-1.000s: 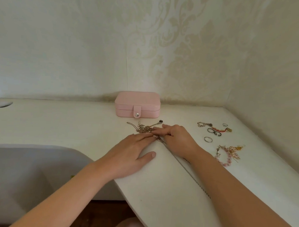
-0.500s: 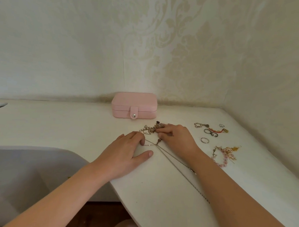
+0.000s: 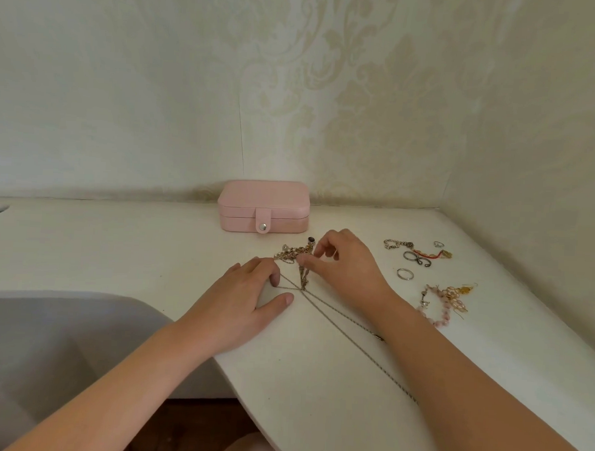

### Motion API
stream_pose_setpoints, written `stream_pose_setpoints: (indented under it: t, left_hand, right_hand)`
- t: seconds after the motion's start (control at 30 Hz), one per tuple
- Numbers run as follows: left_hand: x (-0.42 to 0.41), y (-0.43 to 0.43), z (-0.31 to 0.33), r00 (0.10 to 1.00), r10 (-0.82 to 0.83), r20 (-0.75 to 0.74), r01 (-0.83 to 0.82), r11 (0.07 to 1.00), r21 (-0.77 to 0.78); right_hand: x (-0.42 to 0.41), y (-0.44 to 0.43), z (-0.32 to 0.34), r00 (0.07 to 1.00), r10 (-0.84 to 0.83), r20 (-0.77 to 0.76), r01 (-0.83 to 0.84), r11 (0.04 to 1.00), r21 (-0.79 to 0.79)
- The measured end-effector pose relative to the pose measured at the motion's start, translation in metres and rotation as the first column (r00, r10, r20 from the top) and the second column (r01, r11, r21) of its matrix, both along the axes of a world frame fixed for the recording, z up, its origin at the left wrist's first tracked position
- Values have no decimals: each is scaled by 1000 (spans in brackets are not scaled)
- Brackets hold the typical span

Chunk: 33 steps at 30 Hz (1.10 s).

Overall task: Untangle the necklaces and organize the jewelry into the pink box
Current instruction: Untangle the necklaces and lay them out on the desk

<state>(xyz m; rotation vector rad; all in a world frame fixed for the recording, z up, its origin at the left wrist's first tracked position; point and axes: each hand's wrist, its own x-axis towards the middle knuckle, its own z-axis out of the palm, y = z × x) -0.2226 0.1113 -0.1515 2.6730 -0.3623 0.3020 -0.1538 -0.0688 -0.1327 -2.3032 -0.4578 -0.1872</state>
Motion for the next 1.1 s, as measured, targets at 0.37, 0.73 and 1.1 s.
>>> stream_pose_setpoints:
  t: [0.37,0.73,1.1]
  left_hand:
    - [-2,-3,2,999,-14,50,12,999,37]
    - [-1,0,-1,992,30,121,-30,1000,-3]
    - [0,10,-2,995,62,80,-59,997,-45]
  right_hand:
    - [-3,5,2,968,139,-209,-133,990,43]
    - [-10,0,3,946,247,-212,-235,969,78]
    - [-17,0,9,931,326,-163,-336,941,-39]
